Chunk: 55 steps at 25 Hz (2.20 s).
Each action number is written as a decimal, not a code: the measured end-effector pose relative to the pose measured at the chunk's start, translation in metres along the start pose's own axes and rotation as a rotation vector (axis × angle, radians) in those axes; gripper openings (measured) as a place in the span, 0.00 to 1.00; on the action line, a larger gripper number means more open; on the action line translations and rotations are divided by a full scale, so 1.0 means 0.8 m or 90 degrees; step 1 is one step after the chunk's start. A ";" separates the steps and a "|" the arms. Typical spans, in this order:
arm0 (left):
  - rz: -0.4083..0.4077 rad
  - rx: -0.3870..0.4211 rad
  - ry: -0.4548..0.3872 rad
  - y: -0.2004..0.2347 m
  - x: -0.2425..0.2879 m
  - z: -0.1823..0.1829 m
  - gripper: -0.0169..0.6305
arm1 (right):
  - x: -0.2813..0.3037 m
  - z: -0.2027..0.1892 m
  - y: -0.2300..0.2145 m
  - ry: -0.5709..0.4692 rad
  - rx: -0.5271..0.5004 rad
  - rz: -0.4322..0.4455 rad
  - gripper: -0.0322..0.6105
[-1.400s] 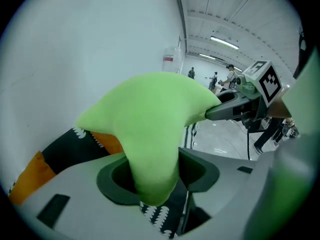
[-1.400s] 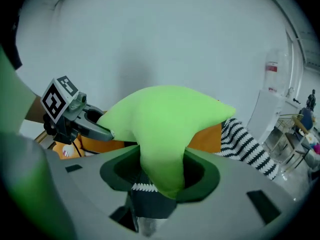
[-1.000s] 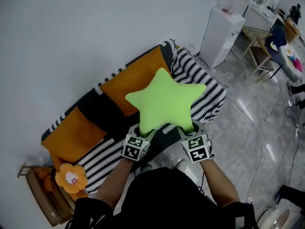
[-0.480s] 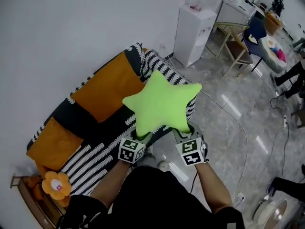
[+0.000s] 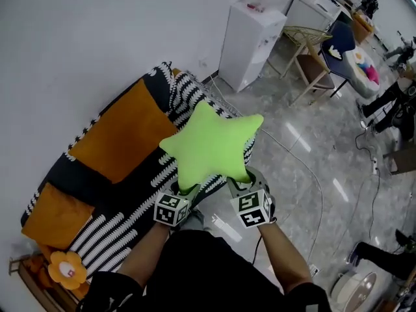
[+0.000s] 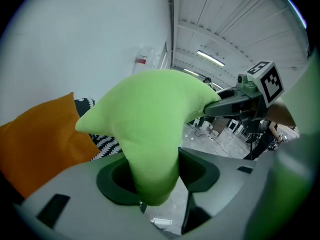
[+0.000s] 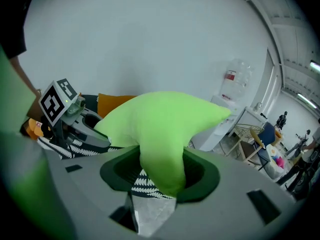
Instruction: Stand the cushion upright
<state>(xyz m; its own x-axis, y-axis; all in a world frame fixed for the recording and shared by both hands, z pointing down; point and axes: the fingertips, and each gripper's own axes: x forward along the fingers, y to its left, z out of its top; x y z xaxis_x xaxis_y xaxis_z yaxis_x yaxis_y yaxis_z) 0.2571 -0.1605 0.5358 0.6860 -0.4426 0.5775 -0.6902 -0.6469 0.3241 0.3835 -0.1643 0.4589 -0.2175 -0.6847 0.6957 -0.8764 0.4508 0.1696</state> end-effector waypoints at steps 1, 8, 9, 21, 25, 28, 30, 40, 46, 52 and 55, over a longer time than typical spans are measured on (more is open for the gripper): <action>0.000 0.000 0.007 0.009 0.009 0.003 0.38 | 0.014 0.003 -0.006 0.007 0.001 0.005 0.37; 0.023 0.011 0.066 0.077 0.054 -0.002 0.38 | 0.104 0.021 -0.017 0.031 -0.020 0.045 0.37; 0.025 0.004 0.073 0.082 0.059 -0.005 0.38 | 0.114 0.021 -0.018 0.036 -0.021 0.053 0.37; 0.078 -0.122 0.091 0.099 0.140 -0.041 0.38 | 0.210 -0.008 -0.057 0.079 -0.085 0.167 0.37; 0.095 -0.177 0.080 0.091 0.180 -0.046 0.38 | 0.234 -0.017 -0.084 0.083 -0.128 0.198 0.37; 0.105 -0.206 0.081 0.087 0.214 -0.051 0.38 | 0.256 -0.030 -0.105 0.089 -0.147 0.218 0.37; 0.114 -0.226 0.082 0.087 0.232 -0.057 0.38 | 0.270 -0.039 -0.114 0.096 -0.160 0.231 0.37; 0.136 -0.358 0.020 0.109 0.307 -0.082 0.38 | 0.333 -0.030 -0.118 0.065 -0.305 0.234 0.38; 0.150 -0.358 -0.009 0.132 0.352 -0.084 0.38 | 0.348 -0.023 -0.120 -0.009 -0.383 0.199 0.38; 0.134 -0.316 0.076 0.142 0.387 -0.130 0.47 | 0.357 -0.057 -0.111 -0.046 -0.420 0.169 0.39; 0.096 -0.316 0.104 0.127 0.378 -0.163 0.62 | 0.357 -0.087 -0.109 -0.021 -0.414 0.155 0.40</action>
<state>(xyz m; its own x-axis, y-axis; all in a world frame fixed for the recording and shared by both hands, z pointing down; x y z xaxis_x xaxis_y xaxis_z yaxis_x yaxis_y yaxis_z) 0.3643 -0.2787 0.8413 0.5535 -0.3804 0.7409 -0.8311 -0.1946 0.5210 0.4277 -0.3598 0.6915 -0.3975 -0.5332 0.7468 -0.3681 0.8382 0.4025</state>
